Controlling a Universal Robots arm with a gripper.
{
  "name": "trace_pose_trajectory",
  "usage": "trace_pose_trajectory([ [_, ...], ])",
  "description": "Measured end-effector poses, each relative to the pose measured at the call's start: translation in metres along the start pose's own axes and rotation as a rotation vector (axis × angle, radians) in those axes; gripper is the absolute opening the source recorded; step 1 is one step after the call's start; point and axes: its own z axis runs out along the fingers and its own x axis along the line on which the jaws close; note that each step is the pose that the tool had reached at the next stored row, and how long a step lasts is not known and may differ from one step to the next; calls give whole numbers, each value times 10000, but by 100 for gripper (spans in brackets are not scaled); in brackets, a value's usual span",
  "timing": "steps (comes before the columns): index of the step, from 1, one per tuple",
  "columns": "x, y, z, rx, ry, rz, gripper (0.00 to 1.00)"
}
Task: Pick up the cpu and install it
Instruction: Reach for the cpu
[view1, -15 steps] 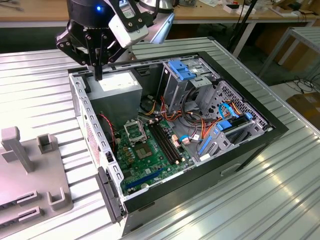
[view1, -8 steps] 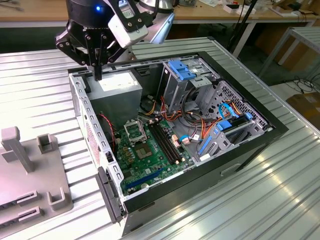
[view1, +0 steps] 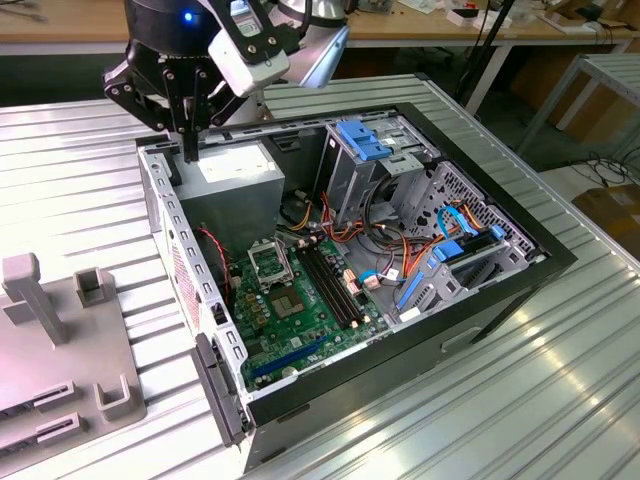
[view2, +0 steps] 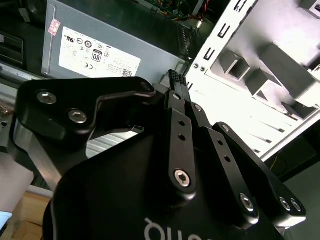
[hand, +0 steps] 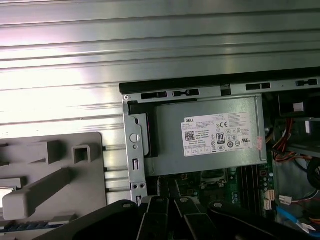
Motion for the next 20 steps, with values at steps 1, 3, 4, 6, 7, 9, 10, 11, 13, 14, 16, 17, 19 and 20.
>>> trace_pose_trajectory([
  [1,22,-2,0,0,0,0,11],
  [3,69,-5,-2,0,-1,-1,11],
  [4,98,-7,-2,0,0,-1,11],
  [6,155,-11,-3,-1,-1,-1,11],
  [7,183,-14,-4,0,-1,0,11],
  [9,229,-17,-5,-1,-1,0,11],
  [10,241,-18,-6,0,-1,-1,11],
  [11,253,-19,-6,-1,-1,0,11],
  [13,268,-20,-6,-1,0,-2,11],
  [14,268,-20,-6,-1,0,-2,11],
  [16,270,-20,-7,0,1,-1,11],
  [17,270,-20,-7,0,1,0,11],
  [19,270,-20,-7,0,0,-1,11],
  [20,271,-20,-7,0,0,-1,11],
])
